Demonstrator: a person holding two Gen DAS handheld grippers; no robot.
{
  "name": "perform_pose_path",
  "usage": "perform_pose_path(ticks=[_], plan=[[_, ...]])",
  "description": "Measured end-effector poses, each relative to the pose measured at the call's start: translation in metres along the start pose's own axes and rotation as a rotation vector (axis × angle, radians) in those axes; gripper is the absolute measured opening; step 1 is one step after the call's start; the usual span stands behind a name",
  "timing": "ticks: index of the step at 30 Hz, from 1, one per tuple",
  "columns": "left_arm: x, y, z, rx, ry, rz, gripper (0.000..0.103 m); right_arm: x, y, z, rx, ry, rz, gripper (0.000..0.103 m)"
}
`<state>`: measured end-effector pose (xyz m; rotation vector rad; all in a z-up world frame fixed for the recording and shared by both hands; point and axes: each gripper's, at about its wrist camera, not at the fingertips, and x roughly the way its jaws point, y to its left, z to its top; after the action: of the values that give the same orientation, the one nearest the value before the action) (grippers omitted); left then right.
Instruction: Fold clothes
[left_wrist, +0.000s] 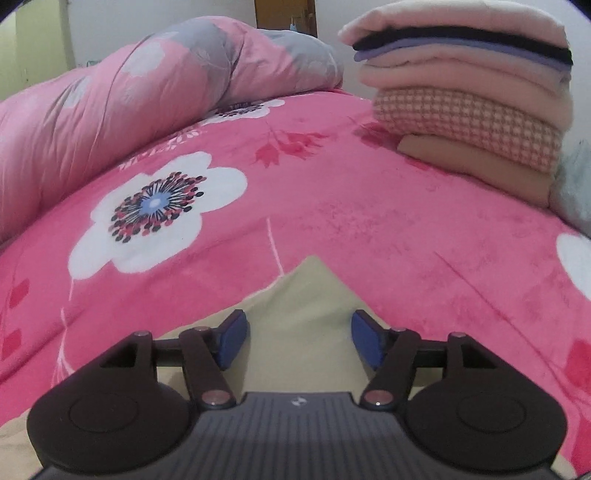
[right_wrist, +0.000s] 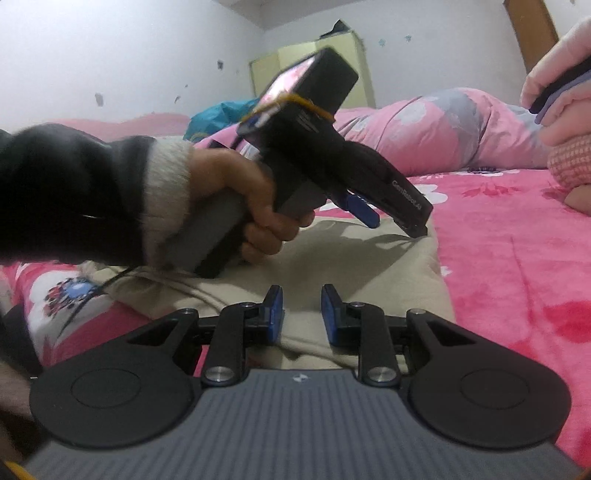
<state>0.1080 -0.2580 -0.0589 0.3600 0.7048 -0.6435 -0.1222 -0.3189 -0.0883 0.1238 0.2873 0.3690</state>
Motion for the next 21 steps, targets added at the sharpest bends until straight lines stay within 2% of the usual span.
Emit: perform_pose_path(ticks=[6, 8, 9, 12, 16, 19, 21], plan=[[0.002, 0.0, -0.005, -0.006, -0.029, 0.015, 0.069, -0.006, -0.023, 0.042, -0.002, 0.012, -0.125, 0.022], [0.002, 0.002, -0.004, -0.018, -0.027, 0.018, 0.069, 0.008, -0.037, 0.035, 0.045, 0.134, -0.155, 0.02], [0.003, 0.003, -0.004, -0.021, -0.028, 0.019, 0.069, 0.006, -0.039, 0.027, 0.064, 0.166, -0.15, 0.02], [0.003, 0.004, -0.006, -0.027, -0.036, 0.016, 0.069, -0.024, -0.039, 0.017, 0.107, 0.167, -0.119, 0.02], [0.004, 0.006, -0.008, -0.032, -0.043, 0.013, 0.07, -0.042, -0.055, 0.035, 0.22, 0.219, -0.099, 0.021], [0.003, 0.004, -0.008, -0.027, -0.046, 0.018, 0.07, -0.03, -0.073, 0.064, 0.261, 0.125, -0.109, 0.021], [0.004, 0.004, -0.009, -0.025, -0.047, 0.022, 0.071, -0.008, -0.084, 0.07, 0.316, 0.132, -0.08, 0.021]])
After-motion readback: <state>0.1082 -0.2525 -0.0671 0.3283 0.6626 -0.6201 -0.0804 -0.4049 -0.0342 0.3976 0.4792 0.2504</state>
